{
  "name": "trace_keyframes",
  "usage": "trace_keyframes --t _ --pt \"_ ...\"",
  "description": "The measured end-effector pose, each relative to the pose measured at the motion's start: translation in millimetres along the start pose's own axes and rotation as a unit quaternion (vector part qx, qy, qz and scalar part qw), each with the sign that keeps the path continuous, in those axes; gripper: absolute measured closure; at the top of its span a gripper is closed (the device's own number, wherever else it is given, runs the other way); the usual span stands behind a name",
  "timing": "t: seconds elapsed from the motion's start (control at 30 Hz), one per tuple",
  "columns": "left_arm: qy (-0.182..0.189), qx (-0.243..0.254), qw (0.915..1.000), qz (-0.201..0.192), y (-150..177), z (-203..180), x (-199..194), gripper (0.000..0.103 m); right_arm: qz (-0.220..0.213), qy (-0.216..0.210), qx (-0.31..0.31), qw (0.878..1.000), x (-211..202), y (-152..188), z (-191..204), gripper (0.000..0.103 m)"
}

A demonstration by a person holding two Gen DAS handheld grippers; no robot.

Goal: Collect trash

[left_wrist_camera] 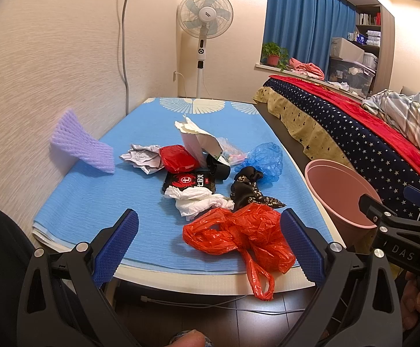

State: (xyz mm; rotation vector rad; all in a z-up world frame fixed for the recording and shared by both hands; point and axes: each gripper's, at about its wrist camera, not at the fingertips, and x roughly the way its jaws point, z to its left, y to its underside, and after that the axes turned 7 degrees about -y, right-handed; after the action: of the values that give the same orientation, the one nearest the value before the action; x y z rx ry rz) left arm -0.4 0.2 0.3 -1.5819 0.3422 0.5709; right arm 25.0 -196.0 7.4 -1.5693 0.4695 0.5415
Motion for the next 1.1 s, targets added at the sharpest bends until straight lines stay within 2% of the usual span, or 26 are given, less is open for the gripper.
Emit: trace_keyframes --t 0.47,0.57,0.73,0.9,1.1 --pt "0.001 -0.001 1.0 0.001 0.0 0.1 0.2 0.008 -0.007 -0.001 0.003 1.0 -2.7 -3.9 -0.2 0.007" --pt "0.002 -0.003 1.0 0.002 -4.3 -1.4 -3.6 0.008 -0.008 -0.014 0.005 1.0 -2.3 -4.4 1.7 0.014" --pt "0.0 -0.012 0.9999 0.004 -4.8 -0.9 -3.7 0.008 0.002 -0.064 0.009 0.998 6.2 -1.6 10.6 0.024" --pt "-0.003 -0.03 0.9995 0.008 -4.6 4.7 9.2 0.011 0.015 -0.102 0.025 0.994 21.1 1.3 15.8 0.027" --pt "-0.014 -0.042 0.999 0.008 -5.5 8.2 21.7 0.021 0.028 -0.143 0.03 0.989 43.1 8.5 31.1 0.027"
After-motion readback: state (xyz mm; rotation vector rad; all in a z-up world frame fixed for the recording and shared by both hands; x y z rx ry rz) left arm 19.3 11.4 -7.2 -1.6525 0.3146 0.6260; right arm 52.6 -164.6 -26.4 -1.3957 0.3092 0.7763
